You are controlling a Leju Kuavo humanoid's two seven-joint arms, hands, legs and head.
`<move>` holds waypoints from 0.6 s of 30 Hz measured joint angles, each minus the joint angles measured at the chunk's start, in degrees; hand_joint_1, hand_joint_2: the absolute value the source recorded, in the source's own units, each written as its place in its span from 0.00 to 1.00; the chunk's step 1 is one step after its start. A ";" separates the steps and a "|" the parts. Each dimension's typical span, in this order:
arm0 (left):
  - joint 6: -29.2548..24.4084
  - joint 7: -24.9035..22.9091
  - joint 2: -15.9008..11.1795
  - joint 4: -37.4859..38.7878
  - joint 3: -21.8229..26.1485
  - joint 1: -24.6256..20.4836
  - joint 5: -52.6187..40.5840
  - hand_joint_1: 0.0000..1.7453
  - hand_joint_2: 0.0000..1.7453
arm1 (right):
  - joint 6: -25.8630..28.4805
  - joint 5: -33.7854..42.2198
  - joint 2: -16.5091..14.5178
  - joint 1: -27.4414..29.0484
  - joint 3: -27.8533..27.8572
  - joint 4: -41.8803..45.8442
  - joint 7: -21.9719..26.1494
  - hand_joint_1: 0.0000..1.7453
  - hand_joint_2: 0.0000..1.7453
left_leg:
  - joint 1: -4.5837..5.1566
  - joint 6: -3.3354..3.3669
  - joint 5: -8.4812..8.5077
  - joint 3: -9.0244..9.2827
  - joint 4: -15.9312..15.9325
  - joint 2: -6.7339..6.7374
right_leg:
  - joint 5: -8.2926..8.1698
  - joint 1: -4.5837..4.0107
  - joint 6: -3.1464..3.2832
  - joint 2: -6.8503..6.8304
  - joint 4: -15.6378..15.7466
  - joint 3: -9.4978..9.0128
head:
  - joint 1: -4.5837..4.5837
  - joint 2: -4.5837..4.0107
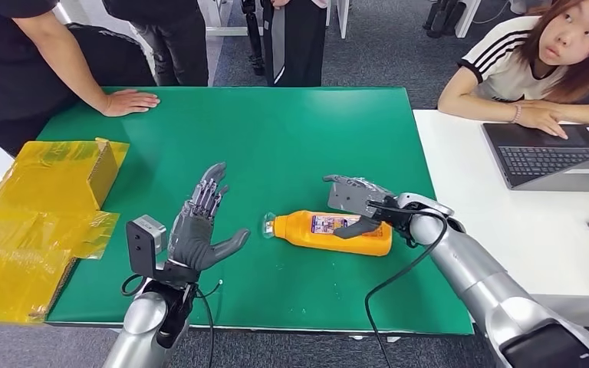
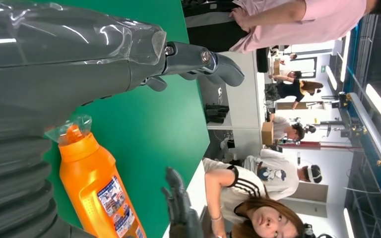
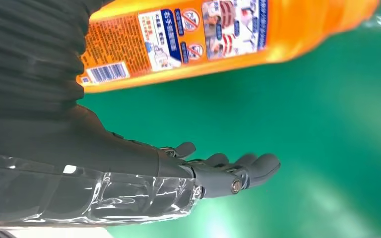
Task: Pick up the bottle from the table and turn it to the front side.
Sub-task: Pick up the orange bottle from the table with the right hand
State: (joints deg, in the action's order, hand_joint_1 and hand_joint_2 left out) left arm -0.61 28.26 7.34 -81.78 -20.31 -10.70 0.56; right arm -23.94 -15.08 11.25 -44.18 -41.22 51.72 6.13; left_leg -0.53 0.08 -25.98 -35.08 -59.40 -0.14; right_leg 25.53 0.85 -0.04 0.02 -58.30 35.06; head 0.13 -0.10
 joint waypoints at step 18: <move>1.42 -2.44 0.74 2.79 -0.48 -3.81 4.08 0.00 1.00 | -7.88 -0.47 -2.35 -9.86 -14.86 -11.51 -3.23 0.00 1.00 | 0.00 -0.03 0.02 0.01 -0.01 0.01 | -0.03 0.00 0.02 0.02 0.00 0.01 | 0.01 -0.01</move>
State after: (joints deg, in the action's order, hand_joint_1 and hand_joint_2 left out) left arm 0.80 25.83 8.09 -78.99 -20.79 -14.51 4.63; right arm -31.82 -15.54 8.89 -54.04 -56.08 40.21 2.90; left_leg -0.53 0.05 -25.96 -35.08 -59.42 -0.14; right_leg 25.50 0.85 -0.01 0.04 -58.30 35.07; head 0.14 -0.10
